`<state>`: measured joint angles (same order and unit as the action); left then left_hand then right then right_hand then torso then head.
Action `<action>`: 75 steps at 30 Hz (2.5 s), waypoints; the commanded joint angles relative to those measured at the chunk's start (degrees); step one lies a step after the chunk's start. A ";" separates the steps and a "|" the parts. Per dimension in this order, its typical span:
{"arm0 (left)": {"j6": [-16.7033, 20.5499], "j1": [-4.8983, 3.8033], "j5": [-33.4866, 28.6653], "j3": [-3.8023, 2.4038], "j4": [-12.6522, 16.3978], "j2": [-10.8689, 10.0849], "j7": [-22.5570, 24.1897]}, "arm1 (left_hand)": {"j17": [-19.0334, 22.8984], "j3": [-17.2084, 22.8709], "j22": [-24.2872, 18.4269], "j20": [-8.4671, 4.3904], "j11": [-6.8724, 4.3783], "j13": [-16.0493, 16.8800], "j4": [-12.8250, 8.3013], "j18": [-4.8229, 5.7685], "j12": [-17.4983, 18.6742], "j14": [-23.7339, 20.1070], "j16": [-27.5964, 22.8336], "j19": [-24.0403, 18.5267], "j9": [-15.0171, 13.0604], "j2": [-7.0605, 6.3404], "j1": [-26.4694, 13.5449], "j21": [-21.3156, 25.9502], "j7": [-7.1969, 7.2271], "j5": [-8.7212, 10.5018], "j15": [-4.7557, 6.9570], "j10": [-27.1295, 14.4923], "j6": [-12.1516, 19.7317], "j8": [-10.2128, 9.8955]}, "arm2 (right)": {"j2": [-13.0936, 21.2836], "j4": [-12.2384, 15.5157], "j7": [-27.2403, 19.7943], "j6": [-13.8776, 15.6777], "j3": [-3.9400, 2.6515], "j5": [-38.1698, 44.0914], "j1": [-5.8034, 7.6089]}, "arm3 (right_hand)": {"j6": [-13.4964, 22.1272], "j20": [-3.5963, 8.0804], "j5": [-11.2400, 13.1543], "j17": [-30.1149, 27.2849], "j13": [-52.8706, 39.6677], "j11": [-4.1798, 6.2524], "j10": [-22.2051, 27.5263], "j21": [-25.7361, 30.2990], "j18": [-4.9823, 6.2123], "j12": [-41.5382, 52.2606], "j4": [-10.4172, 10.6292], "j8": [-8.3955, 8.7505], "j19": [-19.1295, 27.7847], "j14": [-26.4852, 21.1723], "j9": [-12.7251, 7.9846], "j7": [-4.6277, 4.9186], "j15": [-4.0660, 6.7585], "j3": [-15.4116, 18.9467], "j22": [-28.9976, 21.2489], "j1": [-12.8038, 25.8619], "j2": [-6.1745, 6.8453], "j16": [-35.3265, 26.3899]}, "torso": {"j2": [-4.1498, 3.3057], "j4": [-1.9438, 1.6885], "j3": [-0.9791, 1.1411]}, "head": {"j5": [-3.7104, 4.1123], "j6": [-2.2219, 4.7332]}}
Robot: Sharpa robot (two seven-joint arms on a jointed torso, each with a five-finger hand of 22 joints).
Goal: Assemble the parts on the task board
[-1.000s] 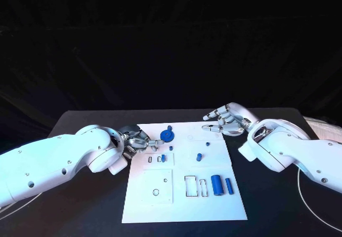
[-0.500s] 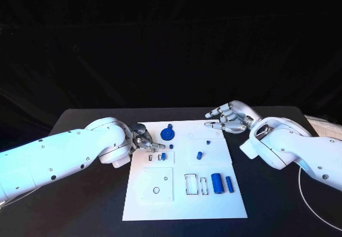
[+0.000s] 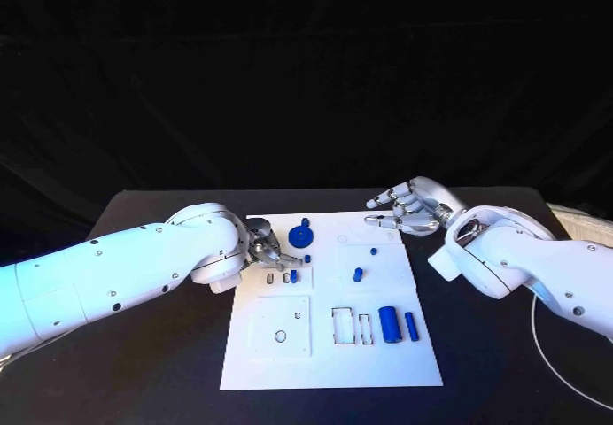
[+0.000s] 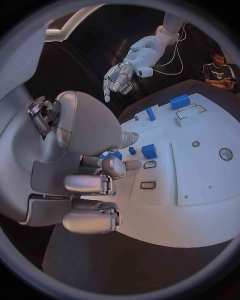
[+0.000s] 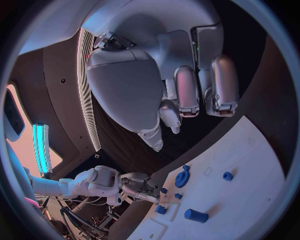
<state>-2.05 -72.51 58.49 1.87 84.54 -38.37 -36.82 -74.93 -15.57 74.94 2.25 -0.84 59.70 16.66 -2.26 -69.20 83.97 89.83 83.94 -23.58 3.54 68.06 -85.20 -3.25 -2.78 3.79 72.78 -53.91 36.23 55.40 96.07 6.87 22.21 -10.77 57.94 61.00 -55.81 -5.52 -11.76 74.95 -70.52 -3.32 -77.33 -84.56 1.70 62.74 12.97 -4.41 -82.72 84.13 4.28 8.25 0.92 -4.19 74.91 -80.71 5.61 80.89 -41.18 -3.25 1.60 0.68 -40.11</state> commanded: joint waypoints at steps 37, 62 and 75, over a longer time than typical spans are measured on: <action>-7.39 -0.12 1.07 0.06 -2.73 3.47 -0.78 | -15.07 0.22 8.50 -0.17 -0.14 2.63 -0.46 0.72 -1.56 6.03 0.17 2.92 -3.81 0.46 2.90 -0.97 0.36 -0.21 0.49 1.16 1.04 3.05 | -0.78 -0.93 0.05 -2.74 0.02 -0.49 -0.33 | -0.26 0.14 -0.35 0.74 1.11 0.03 1.21 0.81 1.29 -1.61 0.31 0.00 1.14 2.75 -0.01 0.10 0.02 0.84 3.01 0.58 0.20 -1.09 | -0.14 -0.02 -0.05 | 0.16 -1.47; -5.05 -0.09 -1.56 0.04 -1.89 3.03 0.21 | -15.07 46.41 6.87 -0.36 0.20 -0.73 -4.15 0.27 3.43 6.03 0.17 1.88 -9.14 -8.68 11.72 0.47 0.39 -0.62 0.73 -0.38 4.64 1.95 | -1.48 -1.75 0.01 -3.43 0.09 -0.51 -0.76 | -0.25 0.16 -0.45 0.30 1.34 0.05 1.35 1.17 1.44 -1.85 0.34 0.02 1.57 2.62 -0.02 0.08 0.04 0.92 2.39 0.49 -0.04 -1.48 | -0.14 -0.02 0.05 | 0.23 -1.98; -0.01 0.05 0.16 0.07 1.09 0.31 0.44 | -15.07 58.38 6.91 -0.42 -0.40 1.76 -9.42 0.21 1.50 6.03 0.17 1.98 -12.37 -12.43 4.46 0.68 0.37 -0.72 0.75 1.69 4.60 3.39 | -1.45 -1.94 0.05 -3.78 0.18 -1.34 -0.98 | -0.27 0.16 -0.48 0.13 1.51 0.04 1.47 1.31 1.49 -2.04 0.41 0.03 1.72 2.57 -0.02 0.09 0.04 0.99 2.18 0.52 -0.19 -1.64 | -0.10 -0.17 0.02 | 0.16 -1.47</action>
<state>-5.02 -72.50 57.93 1.95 85.30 -38.05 -37.07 -74.94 33.86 74.91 1.63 -1.27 61.41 15.94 -2.27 -67.65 83.97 89.82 84.14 -35.95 -8.90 72.95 -84.51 -3.06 -3.55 4.60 74.26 -49.05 39.34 54.00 94.14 7.09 19.43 -10.61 57.11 60.08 -55.80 -5.36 -11.97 74.91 -69.02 -3.38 -76.31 -83.40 2.60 60.89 13.36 -4.40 -81.51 84.12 4.24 8.25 0.92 -3.50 74.92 -80.68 5.58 79.56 -41.25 -3.39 1.61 0.93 -41.67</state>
